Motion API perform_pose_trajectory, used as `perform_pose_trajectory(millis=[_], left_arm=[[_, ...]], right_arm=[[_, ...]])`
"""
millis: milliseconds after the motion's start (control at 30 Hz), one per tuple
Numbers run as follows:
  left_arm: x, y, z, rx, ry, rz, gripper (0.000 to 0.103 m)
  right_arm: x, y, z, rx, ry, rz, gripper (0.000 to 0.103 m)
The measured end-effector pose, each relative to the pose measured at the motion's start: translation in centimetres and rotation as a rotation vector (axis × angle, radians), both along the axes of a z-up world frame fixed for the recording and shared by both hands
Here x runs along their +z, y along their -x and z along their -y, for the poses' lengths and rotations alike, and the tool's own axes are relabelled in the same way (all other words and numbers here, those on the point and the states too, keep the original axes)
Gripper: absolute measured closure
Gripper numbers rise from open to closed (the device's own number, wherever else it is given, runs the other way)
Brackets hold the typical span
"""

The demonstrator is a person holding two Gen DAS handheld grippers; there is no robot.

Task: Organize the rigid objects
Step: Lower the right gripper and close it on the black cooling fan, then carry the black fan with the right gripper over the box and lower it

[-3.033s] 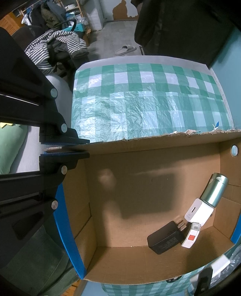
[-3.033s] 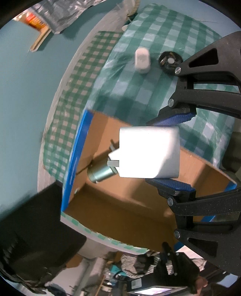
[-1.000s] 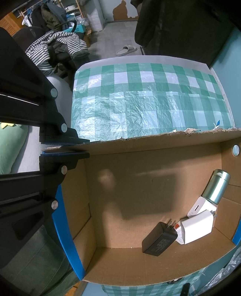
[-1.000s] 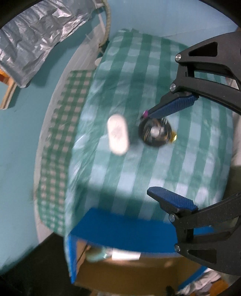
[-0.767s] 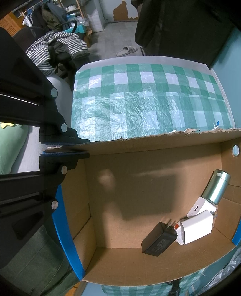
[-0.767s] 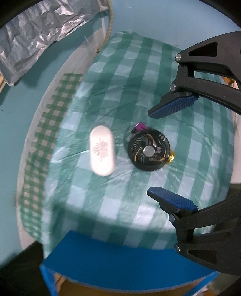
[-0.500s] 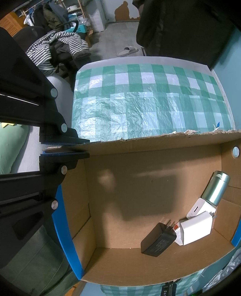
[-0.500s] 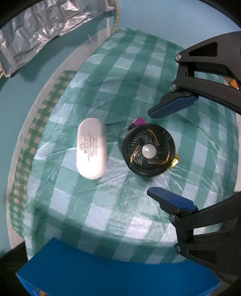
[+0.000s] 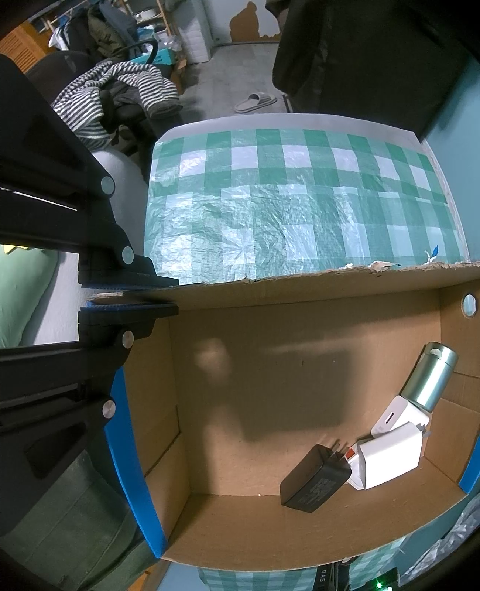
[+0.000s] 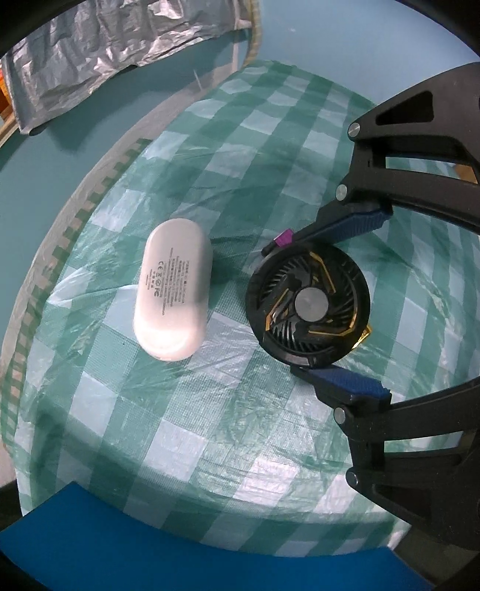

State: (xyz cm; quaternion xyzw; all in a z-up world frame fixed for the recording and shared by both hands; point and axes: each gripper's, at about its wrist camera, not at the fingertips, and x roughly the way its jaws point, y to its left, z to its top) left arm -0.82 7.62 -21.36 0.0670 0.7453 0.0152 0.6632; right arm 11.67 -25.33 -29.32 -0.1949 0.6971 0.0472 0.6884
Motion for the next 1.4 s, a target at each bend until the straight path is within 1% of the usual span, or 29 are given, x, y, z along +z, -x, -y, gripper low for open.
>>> perform_pose_trajectory(millis=[100,267,567,700,1000,1233,1400], left_arm=[[0.0,0.0,0.0,0.000,0.000,0.000,0.097],[-0.1,0.0,-0.1,0.000,0.001,-0.001,0.097],[-0.1,0.0,-0.1,0.000,0.001,0.000,0.097],[-0.1,0.0,-0.1,0.001,0.002,0.000,0.097],[-0.3,0.0,-0.1,0.002,0.005,0.000,0.097],[-0.5,0.0,-0.1,0.001,0.009,-0.002,0.097],[-0.4,0.0,-0.1,0.002,0.009,-0.001,0.097]], right_arm=[[0.0,0.0,0.4,-0.021,-0.028,-0.009,0.042],[0.6,0.3,1.3,-0.087,-0.126,-0.029,0.042],[2.6,1.7,0.3,-0.095,-0.197,0.002,0.042],[4.0,1.9,-0.9,-0.088,-0.215,0.017,0.042],[8.7,2.0,-4.2,-0.051,-0.275,0.069,0.042],[11.9,1.4,-6.8,0.002,-0.321,0.101,0.042],[14.0,1.5,-9.5,0.066,-0.348,0.118,0.042]])
